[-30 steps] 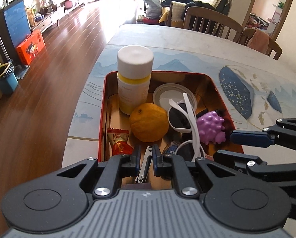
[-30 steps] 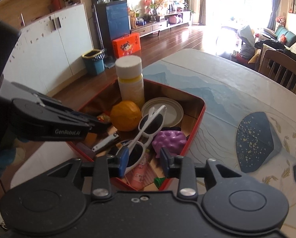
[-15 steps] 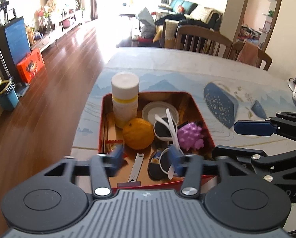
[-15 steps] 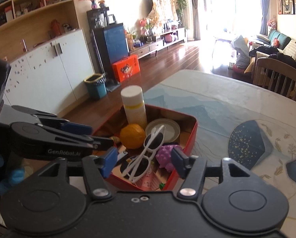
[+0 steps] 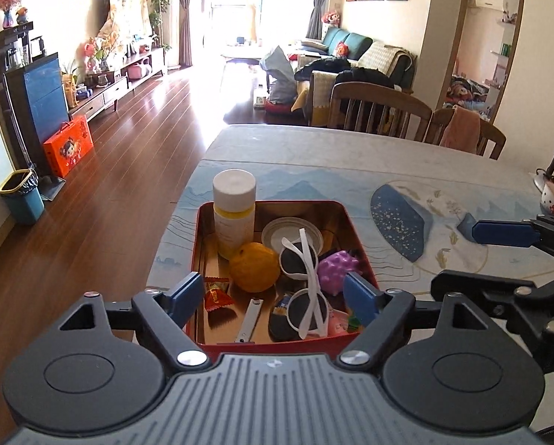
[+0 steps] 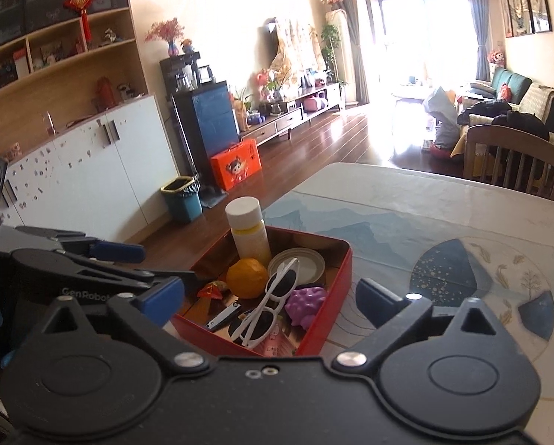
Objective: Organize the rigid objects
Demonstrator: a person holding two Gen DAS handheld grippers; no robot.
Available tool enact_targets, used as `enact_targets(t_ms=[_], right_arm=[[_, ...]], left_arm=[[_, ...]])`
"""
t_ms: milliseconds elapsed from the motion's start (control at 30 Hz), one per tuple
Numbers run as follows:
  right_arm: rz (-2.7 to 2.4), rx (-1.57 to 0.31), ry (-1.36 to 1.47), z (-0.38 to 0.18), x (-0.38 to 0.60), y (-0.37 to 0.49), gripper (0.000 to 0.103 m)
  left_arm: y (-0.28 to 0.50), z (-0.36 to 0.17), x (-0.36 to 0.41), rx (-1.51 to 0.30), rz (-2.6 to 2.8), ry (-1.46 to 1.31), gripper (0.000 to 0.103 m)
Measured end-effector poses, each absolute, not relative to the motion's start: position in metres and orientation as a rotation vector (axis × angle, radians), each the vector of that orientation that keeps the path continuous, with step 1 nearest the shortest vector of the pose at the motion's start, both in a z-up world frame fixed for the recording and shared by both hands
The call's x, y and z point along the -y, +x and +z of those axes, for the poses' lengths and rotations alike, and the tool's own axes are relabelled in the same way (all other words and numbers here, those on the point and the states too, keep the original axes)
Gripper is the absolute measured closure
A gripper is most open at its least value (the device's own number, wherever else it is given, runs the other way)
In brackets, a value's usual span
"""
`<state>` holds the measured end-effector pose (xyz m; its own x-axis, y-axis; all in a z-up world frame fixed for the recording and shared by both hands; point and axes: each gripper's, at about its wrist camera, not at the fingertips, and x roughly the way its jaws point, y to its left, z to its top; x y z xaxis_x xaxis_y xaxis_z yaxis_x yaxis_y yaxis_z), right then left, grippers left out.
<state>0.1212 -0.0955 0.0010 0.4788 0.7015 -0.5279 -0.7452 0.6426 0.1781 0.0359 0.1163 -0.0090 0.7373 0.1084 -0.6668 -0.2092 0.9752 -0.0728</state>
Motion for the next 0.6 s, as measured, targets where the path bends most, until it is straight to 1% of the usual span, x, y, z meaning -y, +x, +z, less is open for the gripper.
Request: enact_targets(t_ms=[100,167,233,267,600], right_arm=[[0.875,-0.599,-0.085,0.003,0.099,0.119,0.001],[0.878,-0.598,-0.087,0.003,0.101,0.117,0.000],[0.878,-0.596,-0.090,0.003,0.103,0.112,0.000],[0.875,-0.595,-0.091,0.003,0.103,0.111,0.000],[0.865,-0.602,-0.077,0.001,0.113,0.105,0.000]], left_arm=[[0.030,-0.007,-0.114,-0.717,0.169,-0.162,0.019],[0.026,-0.006,-0.112,-0.717,0.172,-0.165,0.017],[0.023,-0.006,-0.110,-0.719,0.179,-0.163,0.003],[0.020,-0.006,-0.109,-0.717,0.180,-0.168,0.001],[0.007,-0.006,-0.101,-0.714,0.204,-0.203,0.000]])
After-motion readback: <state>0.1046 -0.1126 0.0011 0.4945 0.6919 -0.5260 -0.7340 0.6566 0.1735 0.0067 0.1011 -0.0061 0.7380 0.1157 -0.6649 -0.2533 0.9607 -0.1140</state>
